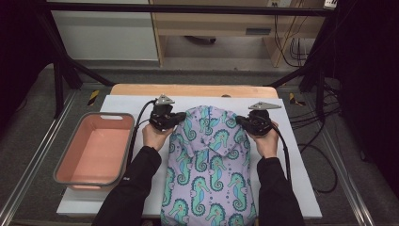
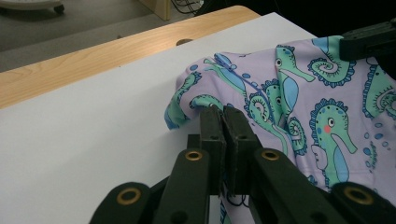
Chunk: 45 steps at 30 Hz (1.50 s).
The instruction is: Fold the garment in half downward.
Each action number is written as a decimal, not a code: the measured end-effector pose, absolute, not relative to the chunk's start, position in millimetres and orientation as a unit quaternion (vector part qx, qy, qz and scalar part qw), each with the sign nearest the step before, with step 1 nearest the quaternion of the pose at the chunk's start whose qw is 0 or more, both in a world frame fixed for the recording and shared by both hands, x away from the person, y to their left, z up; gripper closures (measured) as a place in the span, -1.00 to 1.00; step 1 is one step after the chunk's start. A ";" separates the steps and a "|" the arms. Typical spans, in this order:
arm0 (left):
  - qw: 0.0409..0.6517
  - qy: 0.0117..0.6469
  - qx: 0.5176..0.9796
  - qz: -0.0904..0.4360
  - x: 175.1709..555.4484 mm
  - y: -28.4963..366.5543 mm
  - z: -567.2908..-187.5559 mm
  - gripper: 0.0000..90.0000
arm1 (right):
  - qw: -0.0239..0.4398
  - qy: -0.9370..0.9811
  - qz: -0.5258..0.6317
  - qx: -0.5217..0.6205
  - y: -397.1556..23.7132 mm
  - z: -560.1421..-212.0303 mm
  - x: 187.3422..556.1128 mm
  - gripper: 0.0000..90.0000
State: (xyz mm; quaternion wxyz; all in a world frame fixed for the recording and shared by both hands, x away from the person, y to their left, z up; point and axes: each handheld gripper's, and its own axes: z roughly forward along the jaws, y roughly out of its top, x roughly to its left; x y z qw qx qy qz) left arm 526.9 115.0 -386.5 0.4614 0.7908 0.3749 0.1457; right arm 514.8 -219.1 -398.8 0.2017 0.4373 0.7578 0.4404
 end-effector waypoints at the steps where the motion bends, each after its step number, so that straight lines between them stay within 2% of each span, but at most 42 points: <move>1: 0.463 0.374 0.791 0.144 525.4 115.7 -387.4 0.93 | 0.200 0.759 0.440 0.437 -218.3 -399.7 512.7 0.95; 15: 0.470 0.351 0.796 0.152 493.9 116.7 -387.4 0.93 | 0.209 0.759 0.450 0.422 -212.1 -396.2 481.5 0.95; 45: 0.497 0.313 0.792 0.169 445.2 121.8 -369.0 0.93 | 0.225 0.754 0.472 0.397 -212.1 -379.3 443.0 0.95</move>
